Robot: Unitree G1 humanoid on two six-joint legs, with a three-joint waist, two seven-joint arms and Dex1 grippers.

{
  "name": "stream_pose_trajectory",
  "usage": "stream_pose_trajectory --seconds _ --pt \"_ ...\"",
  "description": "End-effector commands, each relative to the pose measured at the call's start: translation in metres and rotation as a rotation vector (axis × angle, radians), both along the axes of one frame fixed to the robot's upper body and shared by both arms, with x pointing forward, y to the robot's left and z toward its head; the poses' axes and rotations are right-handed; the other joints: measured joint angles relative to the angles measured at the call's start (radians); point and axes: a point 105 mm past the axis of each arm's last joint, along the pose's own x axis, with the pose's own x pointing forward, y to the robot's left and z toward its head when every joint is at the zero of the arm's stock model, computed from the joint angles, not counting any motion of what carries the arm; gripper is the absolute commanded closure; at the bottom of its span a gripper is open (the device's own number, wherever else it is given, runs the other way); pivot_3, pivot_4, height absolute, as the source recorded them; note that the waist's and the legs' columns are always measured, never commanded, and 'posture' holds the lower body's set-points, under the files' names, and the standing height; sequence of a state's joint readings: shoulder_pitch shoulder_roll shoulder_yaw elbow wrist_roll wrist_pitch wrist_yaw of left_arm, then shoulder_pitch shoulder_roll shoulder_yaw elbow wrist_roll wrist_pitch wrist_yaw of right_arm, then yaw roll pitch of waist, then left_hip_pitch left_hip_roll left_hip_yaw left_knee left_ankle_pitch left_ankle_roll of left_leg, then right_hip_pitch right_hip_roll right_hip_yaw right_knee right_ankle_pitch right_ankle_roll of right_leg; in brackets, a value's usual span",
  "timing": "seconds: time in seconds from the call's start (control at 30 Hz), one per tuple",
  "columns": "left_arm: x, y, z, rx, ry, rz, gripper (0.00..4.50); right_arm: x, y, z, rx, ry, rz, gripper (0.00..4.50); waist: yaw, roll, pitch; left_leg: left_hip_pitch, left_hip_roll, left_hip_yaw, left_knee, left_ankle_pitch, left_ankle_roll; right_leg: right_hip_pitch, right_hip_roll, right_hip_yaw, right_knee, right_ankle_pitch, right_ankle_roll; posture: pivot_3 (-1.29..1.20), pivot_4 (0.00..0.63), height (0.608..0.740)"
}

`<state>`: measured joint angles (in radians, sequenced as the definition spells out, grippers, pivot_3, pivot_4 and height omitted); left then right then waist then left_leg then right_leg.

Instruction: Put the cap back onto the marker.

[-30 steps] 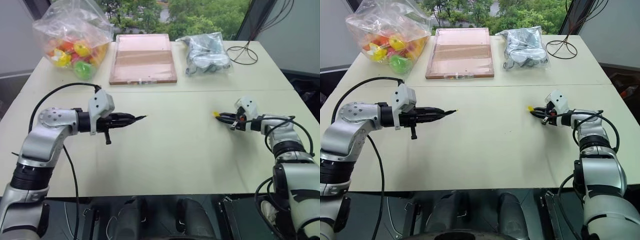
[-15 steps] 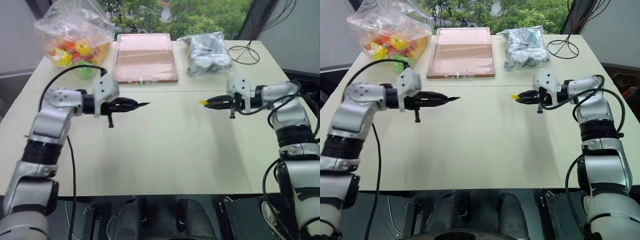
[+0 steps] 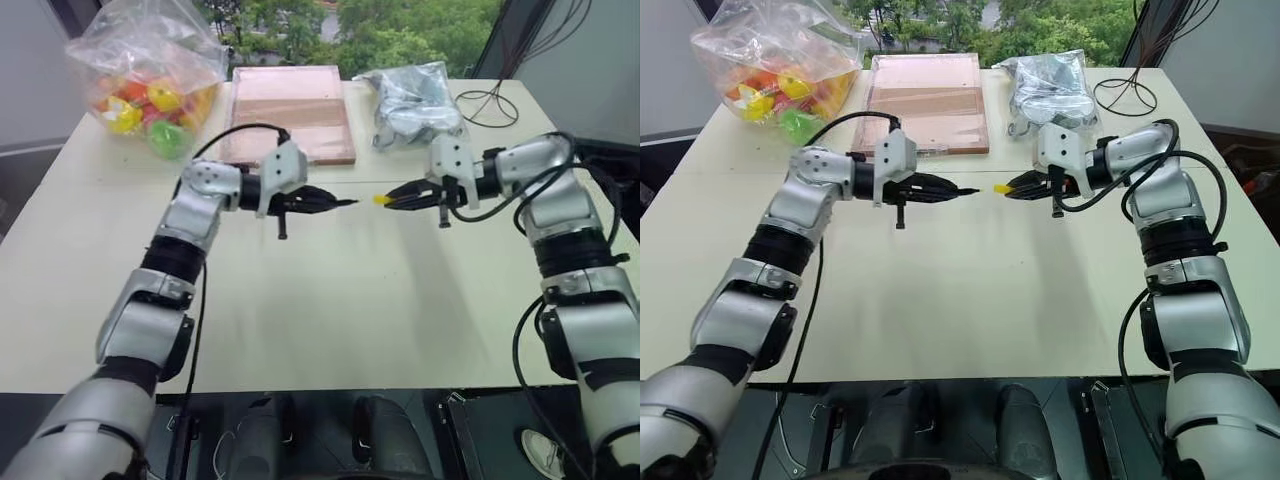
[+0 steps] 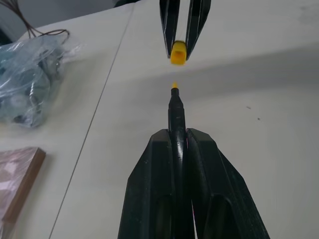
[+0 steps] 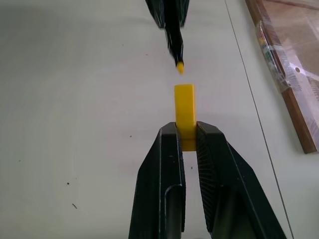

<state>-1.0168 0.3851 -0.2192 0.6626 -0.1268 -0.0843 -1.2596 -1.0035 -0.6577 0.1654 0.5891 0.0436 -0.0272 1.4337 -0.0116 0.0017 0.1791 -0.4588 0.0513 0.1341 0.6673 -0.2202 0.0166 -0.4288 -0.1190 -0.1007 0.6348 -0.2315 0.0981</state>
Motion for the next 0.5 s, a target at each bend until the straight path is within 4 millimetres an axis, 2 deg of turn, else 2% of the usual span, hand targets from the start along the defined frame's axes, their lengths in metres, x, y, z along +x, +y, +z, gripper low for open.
stream_pose_trajectory --seconds 0.03,0.5 --pt "-0.0003 -0.0039 0.0126 -0.016 -0.056 -0.023 4.5 -0.0019 0.0064 0.0149 0.01 -0.058 0.023 4.35 -0.002 0.0 0.0 0.0 0.0 0.0 0.0 0.0 0.0 0.0 0.0 0.0 0.0 0.0 0.0 0.0 0.15 0.74" --pt "-0.0004 -0.0076 0.0155 -0.019 -0.068 -0.036 4.5 -0.0023 0.0067 0.0072 0.018 -0.034 0.017 4.35 -0.001 0.0 0.0 0.0 0.0 0.0 0.0 0.0 0.0 0.0 0.0 0.0 0.0 0.0 0.0 0.0 0.15 0.74"
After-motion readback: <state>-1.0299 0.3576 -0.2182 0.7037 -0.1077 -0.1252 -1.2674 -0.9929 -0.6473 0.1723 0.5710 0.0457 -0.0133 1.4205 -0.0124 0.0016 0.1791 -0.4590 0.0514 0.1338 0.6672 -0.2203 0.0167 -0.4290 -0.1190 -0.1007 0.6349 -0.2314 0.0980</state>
